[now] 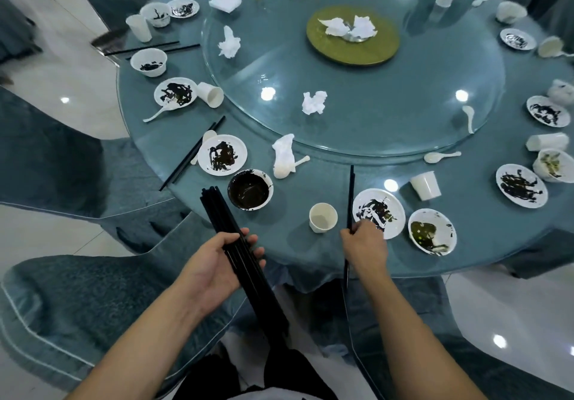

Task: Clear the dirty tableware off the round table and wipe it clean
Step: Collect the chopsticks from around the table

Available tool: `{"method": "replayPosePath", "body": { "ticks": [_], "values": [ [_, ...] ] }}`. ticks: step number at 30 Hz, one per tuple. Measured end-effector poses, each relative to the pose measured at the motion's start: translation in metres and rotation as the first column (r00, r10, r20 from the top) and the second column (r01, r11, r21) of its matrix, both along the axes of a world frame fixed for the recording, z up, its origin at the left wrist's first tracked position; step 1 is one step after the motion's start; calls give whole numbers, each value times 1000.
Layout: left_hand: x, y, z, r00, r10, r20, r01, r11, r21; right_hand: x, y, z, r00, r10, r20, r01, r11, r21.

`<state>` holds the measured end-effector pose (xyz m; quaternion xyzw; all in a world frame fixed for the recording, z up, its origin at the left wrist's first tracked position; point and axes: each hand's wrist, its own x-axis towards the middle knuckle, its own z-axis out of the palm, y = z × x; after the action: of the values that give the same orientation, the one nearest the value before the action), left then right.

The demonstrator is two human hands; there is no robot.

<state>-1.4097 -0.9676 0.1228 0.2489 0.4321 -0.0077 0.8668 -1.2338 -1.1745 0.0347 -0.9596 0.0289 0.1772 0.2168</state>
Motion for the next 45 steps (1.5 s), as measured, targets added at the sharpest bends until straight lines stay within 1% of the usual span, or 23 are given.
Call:
{"method": "replayPosePath", "body": {
  "ticks": [1, 3, 6, 8, 10, 12, 14, 16, 19, 23, 26, 29, 33, 36, 39, 41, 45],
  "values": [
    [3, 0, 1, 1000, 0, 3, 0, 1000, -6, 1, 0, 13, 999, 30, 15, -30, 999, 29],
    [9, 1, 2, 1000, 2, 14, -1, 1000, -14, 0, 8, 42, 986, 161, 37, -164, 981, 100],
    [15, 4, 5, 999, 27, 36, -26, 999, -23, -19, 38, 86, 912, 407, 56, -409, 886, 219],
    [17, 6, 8, 998, 52, 47, -51, 998, -24, -37, 61, 105, 849, 529, 17, -512, 813, 276],
    [17, 9, 11, 995, 77, 62, -75, 997, -27, -52, 79, 117, 779, 627, -24, -601, 756, 259],
    [13, 14, 14, 991, 106, 78, -105, 994, -24, -63, 94, 124, 705, 709, -28, -691, 695, 196],
    [6, 20, 17, 985, 154, 83, -152, 988, -26, -72, 106, 127, 663, 748, -8, -736, 654, 174],
    [-4, 26, 20, 977, 197, 83, -194, 980, -46, -82, 118, 130, 642, 767, 26, -759, 629, 169],
    [-23, 35, 28, 962, 255, 99, -246, 965, -93, -98, 141, 134, 610, 785, 112, -789, 587, 181],
    [-56, 59, 36, 952, 288, 107, -282, 957, -71, -129, 178, 139, 509, 819, 265, -860, 478, 176],
    [-85, 84, 35, 953, 289, 89, -289, 957, -15, -156, 206, 140, 457, 822, 339, -889, 435, 143],
    [-117, 110, 33, 949, 306, 78, -308, 952, 5, -183, 234, 140, 462, 787, 409, -886, 434, 165],
    [-161, 151, 37, 945, 307, 109, -311, 950, 21, -216, 269, 140, 501, 695, 515, -857, 484, 179],
    [-197, 185, 37, 946, 297, 131, -304, 952, 38, -239, 296, 134, 487, 672, 558, -842, 532, 95],
    [-231, 215, 39, 944, 288, 161, -300, 952, 57, -262, 320, 121, 479, 677, 559, -812, 584, -11],
    [-251, 232, 41, 947, 283, 155, -296, 953, 67, -275, 333, 113, 484, 685, 545, -787, 613, -71],
    [-281, 261, 43, 961, 238, 140, -249, 966, 64, -295, 347, 98, 507, 670, 542, -739, 662, -126]
  ]
}}
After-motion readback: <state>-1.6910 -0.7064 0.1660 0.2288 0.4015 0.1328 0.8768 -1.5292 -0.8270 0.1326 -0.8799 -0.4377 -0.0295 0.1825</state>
